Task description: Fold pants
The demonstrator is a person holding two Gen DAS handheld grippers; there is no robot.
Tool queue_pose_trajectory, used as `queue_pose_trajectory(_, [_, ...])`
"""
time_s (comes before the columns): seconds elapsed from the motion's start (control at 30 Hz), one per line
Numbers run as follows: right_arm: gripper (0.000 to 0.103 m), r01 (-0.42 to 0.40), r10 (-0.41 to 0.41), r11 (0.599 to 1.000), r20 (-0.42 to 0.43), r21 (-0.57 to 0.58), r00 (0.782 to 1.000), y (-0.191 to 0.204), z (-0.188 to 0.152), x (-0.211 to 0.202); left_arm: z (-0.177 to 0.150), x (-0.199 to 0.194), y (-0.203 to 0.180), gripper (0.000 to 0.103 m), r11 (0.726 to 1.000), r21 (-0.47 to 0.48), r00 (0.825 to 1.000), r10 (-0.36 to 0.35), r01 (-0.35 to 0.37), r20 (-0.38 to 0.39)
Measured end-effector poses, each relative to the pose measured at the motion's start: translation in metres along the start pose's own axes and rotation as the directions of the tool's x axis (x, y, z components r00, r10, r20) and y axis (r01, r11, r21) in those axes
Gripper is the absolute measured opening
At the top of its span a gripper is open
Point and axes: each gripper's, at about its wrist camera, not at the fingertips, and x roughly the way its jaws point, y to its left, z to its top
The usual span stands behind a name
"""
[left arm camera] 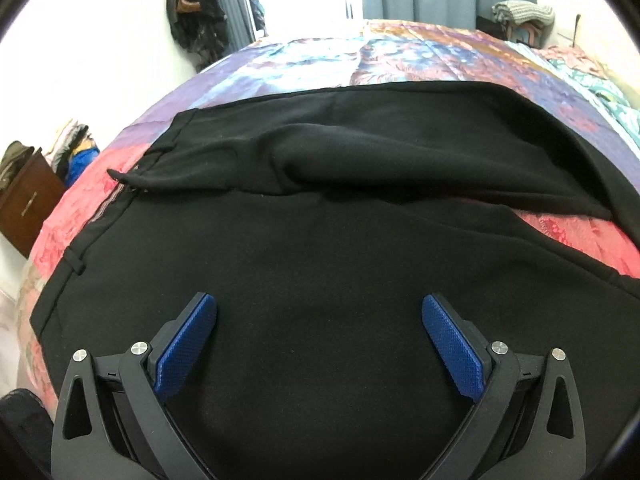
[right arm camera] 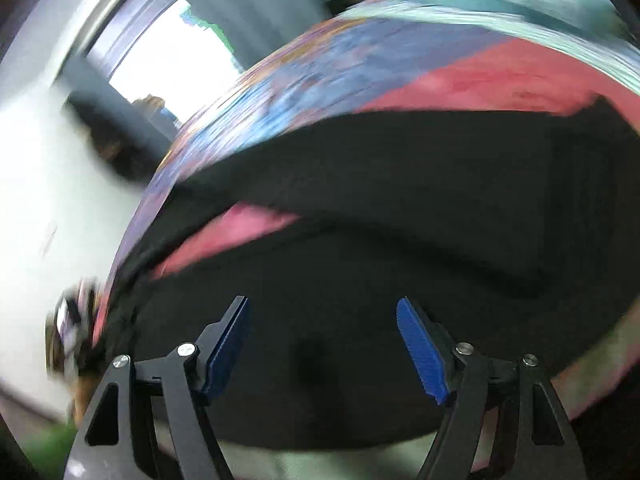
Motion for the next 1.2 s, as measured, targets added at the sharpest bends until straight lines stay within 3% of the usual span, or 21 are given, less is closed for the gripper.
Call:
queue_pose_trajectory(0.13, [0.073,-0.038,0.027,0.982,0.061,0.186,0.998,-0.039,0.012,-0.006,0.0,0.002,0.0,0.103,1.0,0.001,1.0,0.003,-0.003,0.005])
queue_pose_trajectory(0.4, [0.073,-0.124,0.092,0.931,0.107,0.344,0.99,-0.06,0.022,-0.005,-0.001,0.0,-0.002,0.103,1.0,0.013,1.0,0.025,-0.025,0.013])
queue_pose_trajectory(0.67, [0.07,-0.06,0.01,0.919,0.128,0.389,0.992,-0.067,0.032,-0.005,-0.001,0.0,-0.004,0.103,0.999,0.023,0.999,0.043,-0.044,0.017])
queue_pose_trajectory(0.73, [0.059,-0.05,-0.008,0.909,0.137,0.415,0.991,-0.071,0.035,-0.005,-0.001,-0.001,-0.005,0.103,0.999,0.025,0.999,0.047,-0.047,0.017])
queue_pose_trajectory(0.8, [0.011,-0.018,-0.028,0.9,0.098,0.436,0.995,-0.078,0.036,0.0,-0.001,-0.001,-0.005,0.103,0.998,0.027,0.999,0.051,-0.051,0.017])
queue_pose_trajectory(0.9, [0.009,-0.039,-0.013,0.878,0.106,0.478,0.994,-0.09,0.033,-0.001,-0.001,-0.002,-0.007,0.103,0.998,0.033,0.998,0.061,-0.062,0.02])
queue_pose_trajectory(1.07, [0.011,0.002,-0.041,0.903,0.081,0.429,0.996,-0.085,0.039,-0.001,-0.001,-0.002,-0.007,0.103,0.997,0.033,0.998,0.063,-0.063,0.018])
queue_pose_trajectory(1.2, [0.028,-0.026,-0.02,0.897,0.098,0.441,0.995,-0.086,0.039,-0.002,-0.001,-0.002,-0.007,0.103,0.998,0.031,0.998,0.061,-0.062,0.018])
